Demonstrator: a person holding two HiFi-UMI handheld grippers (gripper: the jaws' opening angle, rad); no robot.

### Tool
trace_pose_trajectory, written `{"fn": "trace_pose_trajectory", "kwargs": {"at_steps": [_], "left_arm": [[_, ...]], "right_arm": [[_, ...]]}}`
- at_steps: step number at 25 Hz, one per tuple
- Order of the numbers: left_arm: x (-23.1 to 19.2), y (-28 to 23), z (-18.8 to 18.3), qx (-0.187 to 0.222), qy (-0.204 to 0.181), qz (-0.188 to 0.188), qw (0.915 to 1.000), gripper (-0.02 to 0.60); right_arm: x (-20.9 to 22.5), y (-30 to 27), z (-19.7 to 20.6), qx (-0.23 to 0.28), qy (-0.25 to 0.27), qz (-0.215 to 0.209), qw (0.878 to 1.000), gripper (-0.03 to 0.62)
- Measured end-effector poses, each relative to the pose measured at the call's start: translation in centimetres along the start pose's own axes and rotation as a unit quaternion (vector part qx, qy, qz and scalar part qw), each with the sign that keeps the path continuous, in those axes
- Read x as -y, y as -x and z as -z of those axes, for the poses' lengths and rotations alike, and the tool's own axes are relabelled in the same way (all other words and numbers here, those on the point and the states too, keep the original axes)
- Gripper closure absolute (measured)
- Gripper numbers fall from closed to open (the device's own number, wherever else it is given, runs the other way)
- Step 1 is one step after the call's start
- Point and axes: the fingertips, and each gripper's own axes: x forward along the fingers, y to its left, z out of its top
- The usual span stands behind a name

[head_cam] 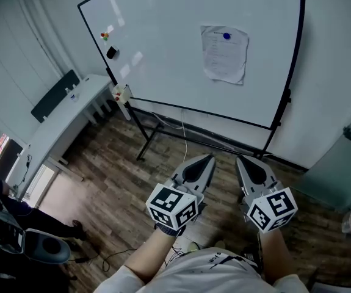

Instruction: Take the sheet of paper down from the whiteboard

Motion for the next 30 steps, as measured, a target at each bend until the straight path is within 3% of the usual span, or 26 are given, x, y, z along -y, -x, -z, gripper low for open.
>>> {"fn": "trace_pose_trajectory", "kwargs": {"at_steps": [17,23,30], "left_arm": [[1.7,-5.8,1.2,-0.011,-0.030,-0.017,0.9994,0.569],[-0.9,-8.9,1.2,-0.005,-0.025,-0.009,0.9996,0.569],[-6.9,-14.0,0.0,0.003,-0.023,0.015,0.9996,0.569]], "right_arm": [[6.3,1.4,0.3,0.006,-0.007,0.007,1.000,0.582],[8.8,-1.2,0.5,0.001,0.000,0.017,1.000,0.582],[11.9,-8.0,0.1,-0.004,0.018,0.038,0.999,0.582]]}}
